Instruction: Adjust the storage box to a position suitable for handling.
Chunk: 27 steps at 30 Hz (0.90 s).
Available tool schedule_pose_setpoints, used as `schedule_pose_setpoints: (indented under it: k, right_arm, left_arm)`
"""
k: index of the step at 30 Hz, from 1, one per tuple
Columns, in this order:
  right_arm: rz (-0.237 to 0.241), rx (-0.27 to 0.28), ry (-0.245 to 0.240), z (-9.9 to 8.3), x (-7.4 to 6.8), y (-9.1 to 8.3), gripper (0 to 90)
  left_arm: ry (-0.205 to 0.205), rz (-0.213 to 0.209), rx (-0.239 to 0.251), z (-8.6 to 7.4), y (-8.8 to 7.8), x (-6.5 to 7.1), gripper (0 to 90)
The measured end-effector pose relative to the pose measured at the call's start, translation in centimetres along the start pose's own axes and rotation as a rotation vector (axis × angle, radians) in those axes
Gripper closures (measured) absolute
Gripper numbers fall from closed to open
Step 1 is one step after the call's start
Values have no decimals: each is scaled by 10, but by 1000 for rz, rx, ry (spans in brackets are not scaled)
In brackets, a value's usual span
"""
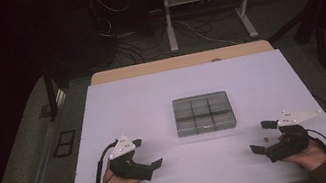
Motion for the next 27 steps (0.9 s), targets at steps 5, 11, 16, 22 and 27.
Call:
schedule_pose_setpoints:
  k: [5,11,16,22,27]
  right_arm:
    - [6,-3,3,1,1,1,5]
    - [12,-5,9,3,4,2,5]
    - [-2,3,5,9,8,2,5]
    - [-10,11,10,17,12,4,5]
    - [-12,6,2,20,13,6,5]
  left_arm:
    - [1,-2,-1,0,0,0,0]
    - [-8,0,1,0,0,0,0]
    - [-5,-1,-7,-2,0,1,0]
    - [-2,-5,-12,-3,1,2,0]
    - [-2,-12,-13,-2,2,3,0]
Point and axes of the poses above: each handheld gripper's, and its own axes: y roughly forward along the jaws, z roughly out of its top, x roughly to its right, the point moved 10 cm from there along y, roughly forward along the jaws, and after that the axes turned 7 degrees about z, right-handed, at the moved point
